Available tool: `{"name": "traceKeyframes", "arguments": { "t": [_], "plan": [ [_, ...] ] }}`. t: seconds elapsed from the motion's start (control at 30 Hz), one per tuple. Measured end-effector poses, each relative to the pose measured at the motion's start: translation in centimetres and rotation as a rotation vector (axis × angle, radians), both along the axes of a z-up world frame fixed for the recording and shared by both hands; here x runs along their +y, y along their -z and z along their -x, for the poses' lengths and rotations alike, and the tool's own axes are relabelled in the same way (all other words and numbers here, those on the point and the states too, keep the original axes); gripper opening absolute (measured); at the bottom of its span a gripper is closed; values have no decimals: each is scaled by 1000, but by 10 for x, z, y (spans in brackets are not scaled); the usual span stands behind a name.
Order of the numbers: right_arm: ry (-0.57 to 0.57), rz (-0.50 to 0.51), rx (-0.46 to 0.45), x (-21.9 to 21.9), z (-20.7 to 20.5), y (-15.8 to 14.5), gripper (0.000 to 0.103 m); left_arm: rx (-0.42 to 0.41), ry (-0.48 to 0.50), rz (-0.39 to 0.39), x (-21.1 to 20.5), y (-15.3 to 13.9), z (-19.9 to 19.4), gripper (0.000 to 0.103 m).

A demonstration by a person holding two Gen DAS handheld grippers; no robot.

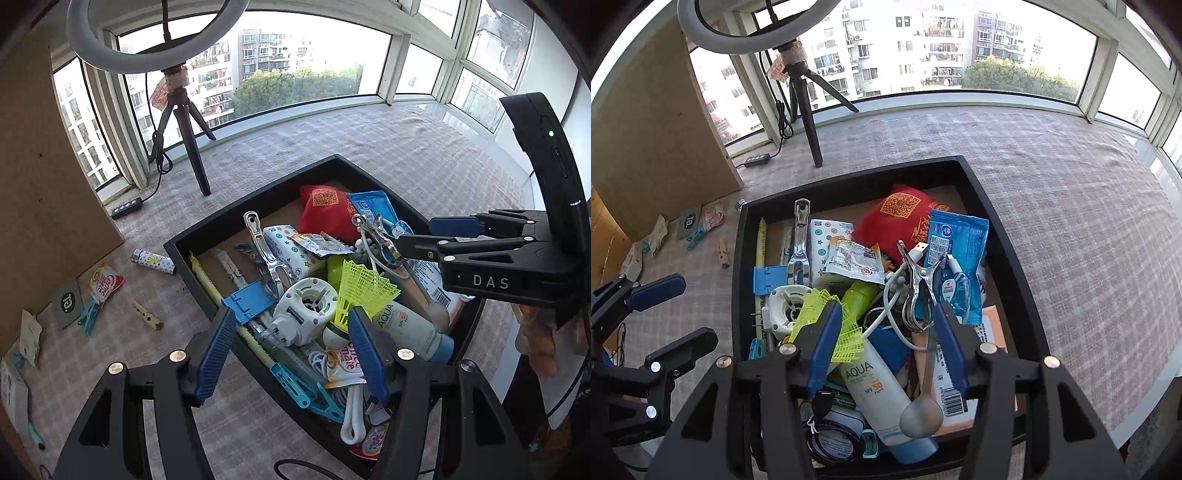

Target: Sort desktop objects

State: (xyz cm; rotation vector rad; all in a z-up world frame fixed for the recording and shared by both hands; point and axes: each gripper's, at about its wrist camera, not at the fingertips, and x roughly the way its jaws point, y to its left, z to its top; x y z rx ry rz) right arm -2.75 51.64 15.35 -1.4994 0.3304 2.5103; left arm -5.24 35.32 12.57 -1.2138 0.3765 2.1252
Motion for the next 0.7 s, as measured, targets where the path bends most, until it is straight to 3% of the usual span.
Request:
{"name": "traceKeyframes", "arguments": {
  "t": [0.37,0.7],
  "plan": [
    [-101,22,56,-68,1,-23,54,43,-144,24,-78,-15,-9,64],
    [-222,19,76,-159,-2,-23,54,41,-320,17,-164,-15,-24,75]
  ]
}}
